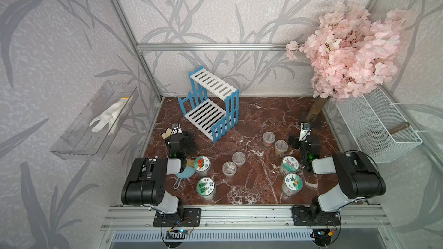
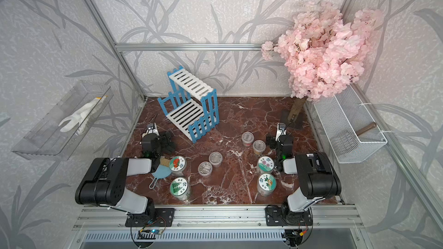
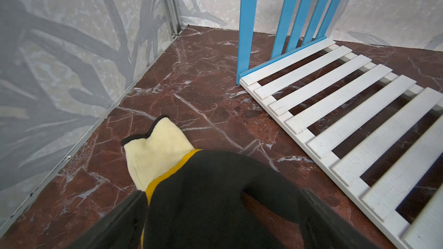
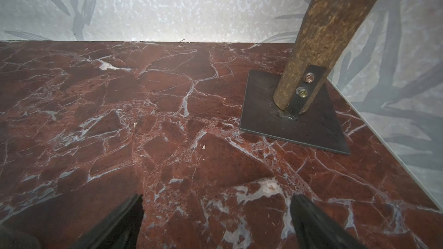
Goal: Place the seed container on the shelf
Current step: Move the shelf to the center of the board.
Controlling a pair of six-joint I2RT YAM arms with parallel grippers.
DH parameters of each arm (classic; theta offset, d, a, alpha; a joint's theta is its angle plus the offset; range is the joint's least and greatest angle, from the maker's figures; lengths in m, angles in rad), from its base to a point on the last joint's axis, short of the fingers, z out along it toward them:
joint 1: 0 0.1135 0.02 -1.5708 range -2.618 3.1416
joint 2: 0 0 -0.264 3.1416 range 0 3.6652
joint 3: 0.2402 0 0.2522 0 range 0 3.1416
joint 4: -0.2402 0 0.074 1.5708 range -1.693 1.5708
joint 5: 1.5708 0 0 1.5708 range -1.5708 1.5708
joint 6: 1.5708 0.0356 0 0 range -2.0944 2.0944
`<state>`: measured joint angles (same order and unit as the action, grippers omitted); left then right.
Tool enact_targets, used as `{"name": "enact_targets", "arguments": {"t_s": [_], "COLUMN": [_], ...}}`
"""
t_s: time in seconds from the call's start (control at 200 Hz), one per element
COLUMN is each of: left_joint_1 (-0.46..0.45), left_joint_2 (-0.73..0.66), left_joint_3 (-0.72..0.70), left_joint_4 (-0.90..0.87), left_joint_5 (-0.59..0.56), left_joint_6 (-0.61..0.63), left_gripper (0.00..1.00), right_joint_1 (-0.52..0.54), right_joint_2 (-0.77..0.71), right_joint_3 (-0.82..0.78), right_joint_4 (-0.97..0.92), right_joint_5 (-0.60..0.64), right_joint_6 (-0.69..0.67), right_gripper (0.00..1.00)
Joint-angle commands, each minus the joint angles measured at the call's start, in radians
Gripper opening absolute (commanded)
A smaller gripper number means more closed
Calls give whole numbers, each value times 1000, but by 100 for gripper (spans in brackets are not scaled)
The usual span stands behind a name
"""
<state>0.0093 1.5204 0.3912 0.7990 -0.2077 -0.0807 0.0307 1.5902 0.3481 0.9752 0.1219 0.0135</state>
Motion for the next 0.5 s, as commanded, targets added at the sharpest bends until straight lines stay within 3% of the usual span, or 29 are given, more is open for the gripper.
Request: {"name": "enact_targets", "arguments": {"t_s": [0.0,0.5], "left_joint_1": [0,-1], "left_joint_2": [1,-2], "left_joint_3": [20,14], "left_joint_4": [6,15], "left_joint_5": [6,7], "left_joint_6": [10,12], "left_gripper": [100,100], "right_joint_1": [-5,-3], "right_joint_2": [-4,-6], "right_joint_3": [15,-30], "right_joint_4": [13,94], "right_joint_5": [-5,-31], "right_joint_6": [5,-5], "right_gripper": [99,99]}}
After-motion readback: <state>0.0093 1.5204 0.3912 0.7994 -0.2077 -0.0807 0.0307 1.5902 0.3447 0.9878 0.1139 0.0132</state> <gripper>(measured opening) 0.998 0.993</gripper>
